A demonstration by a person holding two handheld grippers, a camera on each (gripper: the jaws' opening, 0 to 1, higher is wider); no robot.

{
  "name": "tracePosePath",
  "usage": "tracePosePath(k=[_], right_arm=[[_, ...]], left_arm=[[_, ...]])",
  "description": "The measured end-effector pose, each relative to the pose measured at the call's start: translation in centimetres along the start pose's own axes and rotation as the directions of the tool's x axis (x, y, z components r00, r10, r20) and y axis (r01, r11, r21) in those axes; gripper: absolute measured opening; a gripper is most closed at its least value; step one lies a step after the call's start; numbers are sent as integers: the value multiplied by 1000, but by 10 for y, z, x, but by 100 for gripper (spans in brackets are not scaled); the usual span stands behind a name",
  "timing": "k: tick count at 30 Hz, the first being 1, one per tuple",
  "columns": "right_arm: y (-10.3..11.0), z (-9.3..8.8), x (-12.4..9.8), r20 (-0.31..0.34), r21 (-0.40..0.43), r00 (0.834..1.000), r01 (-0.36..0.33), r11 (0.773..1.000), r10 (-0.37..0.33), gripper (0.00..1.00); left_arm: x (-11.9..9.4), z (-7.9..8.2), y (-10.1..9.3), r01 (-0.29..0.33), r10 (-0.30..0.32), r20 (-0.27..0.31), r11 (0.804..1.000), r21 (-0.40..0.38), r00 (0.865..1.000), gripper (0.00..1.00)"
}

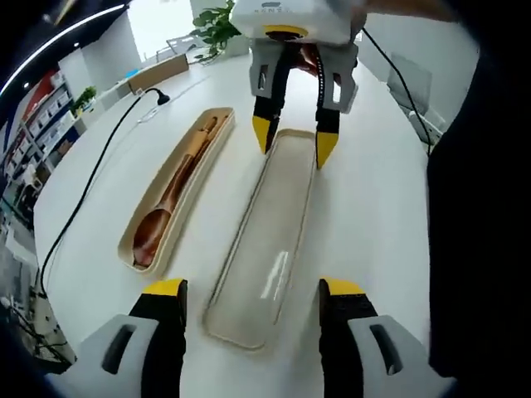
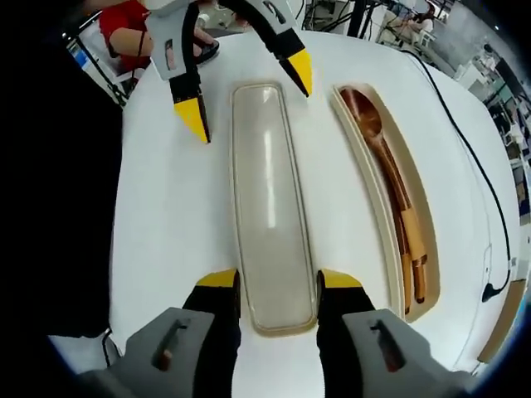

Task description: Arrange the utensils inside the cutlery case until each visible utensil rests in its matching compartment.

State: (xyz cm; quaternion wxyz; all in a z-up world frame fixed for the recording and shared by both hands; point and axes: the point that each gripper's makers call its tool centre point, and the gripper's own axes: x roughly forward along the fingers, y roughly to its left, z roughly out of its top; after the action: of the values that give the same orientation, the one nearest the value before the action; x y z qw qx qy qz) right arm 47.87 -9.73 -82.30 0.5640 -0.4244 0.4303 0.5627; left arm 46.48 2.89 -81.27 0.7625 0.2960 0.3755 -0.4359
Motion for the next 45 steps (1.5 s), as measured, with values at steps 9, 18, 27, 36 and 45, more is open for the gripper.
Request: tracePosePath(k=[9, 18, 27, 36, 45], right_arm=[[12, -2, -7, 96, 207, 989, -128, 970, 110, 33], [35, 4, -19, 232, 367, 938, -331, 869, 259, 33], [38, 17, -27, 315, 399, 904, -402, 824, 288, 33], [46, 18, -30, 335, 387, 887, -438, 812, 319, 33], [48, 13, -37, 347, 401, 881, -451, 798, 323, 33]], left_arm=[[-3, -2, -2, -5, 7, -20, 998, 66, 1000, 69], [-3, 2, -2, -6, 8, -15, 991, 133, 1000, 69], [-2, 4, -2, 1, 1, -17, 987, 158, 1000, 67], [-2, 5, 0, -3, 7, -22, 982, 188, 1000, 63], [-4, 0, 0, 10, 0, -46, 975, 223, 999, 44]])
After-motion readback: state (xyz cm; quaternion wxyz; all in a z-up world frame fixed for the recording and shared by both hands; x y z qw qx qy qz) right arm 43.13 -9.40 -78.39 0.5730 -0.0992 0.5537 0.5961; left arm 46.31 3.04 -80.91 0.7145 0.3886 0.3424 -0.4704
